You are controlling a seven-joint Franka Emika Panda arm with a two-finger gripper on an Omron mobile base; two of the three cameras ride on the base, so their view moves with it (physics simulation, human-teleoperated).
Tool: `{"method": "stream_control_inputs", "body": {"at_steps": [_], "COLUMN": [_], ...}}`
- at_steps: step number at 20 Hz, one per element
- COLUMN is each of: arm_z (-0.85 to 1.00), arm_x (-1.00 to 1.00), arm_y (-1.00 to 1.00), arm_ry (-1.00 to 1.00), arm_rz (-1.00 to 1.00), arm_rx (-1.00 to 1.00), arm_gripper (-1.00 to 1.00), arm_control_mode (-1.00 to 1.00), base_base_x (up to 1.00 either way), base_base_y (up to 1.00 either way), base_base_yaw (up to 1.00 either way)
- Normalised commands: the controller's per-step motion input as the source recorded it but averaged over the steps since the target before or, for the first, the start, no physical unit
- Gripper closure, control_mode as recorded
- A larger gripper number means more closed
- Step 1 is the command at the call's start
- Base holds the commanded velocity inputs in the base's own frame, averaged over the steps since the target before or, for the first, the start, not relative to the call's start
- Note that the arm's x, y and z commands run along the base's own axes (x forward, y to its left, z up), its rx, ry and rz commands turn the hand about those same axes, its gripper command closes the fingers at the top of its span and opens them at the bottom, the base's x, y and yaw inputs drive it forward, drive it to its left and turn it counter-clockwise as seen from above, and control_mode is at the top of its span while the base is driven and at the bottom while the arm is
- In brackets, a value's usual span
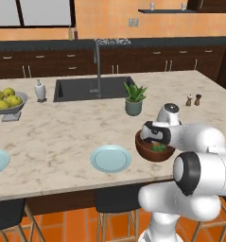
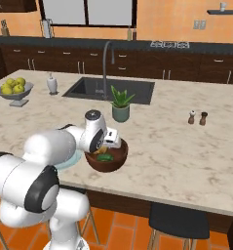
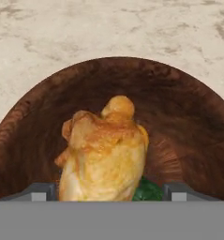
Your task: Pick the chicken drumstick and broccoli from their plates and place them in the bowl. Then put the bowl in the fridge.
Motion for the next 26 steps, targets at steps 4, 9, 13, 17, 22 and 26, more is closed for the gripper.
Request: {"method": "stream_control_inputs", "body": {"at_steps": [4, 9, 13, 17, 22, 26], "arm_z": [0.46, 0.59, 0.39, 0.06, -0.17, -0.44], "arm_x": [-0.21, -0.63, -0.53, -0.30, 0.02, 0.24], "arm_y": [0.02, -0.06, -0.61, -0.71, -0.31, 0.00], "arm_ry": [-0.04, 0.00, 0.11, 0.11, 0.13, 0.10], "arm_rz": [-0.10, -0.24, -0.36, -0.26, -0.06, 0.00], "arm_rx": [0.01, 0.02, 0.10, 0.24, 0.22, 0.05], "arm_gripper": [-1.00, -1.00, -1.00, -1.00, -1.00, -1.00], "arm_control_mode": [-1.00, -1.00, -1.00, -1.00, -1.00, -1.00], "base_base_x": [0.00, 0.00, 0.00, 0.00, 0.00, 0.00], "base_base_y": [0.00, 0.00, 0.00, 0.00, 0.00, 0.00], "base_base_yaw": [0.00, 0.00, 0.00, 0.00, 0.00, 0.00]}}
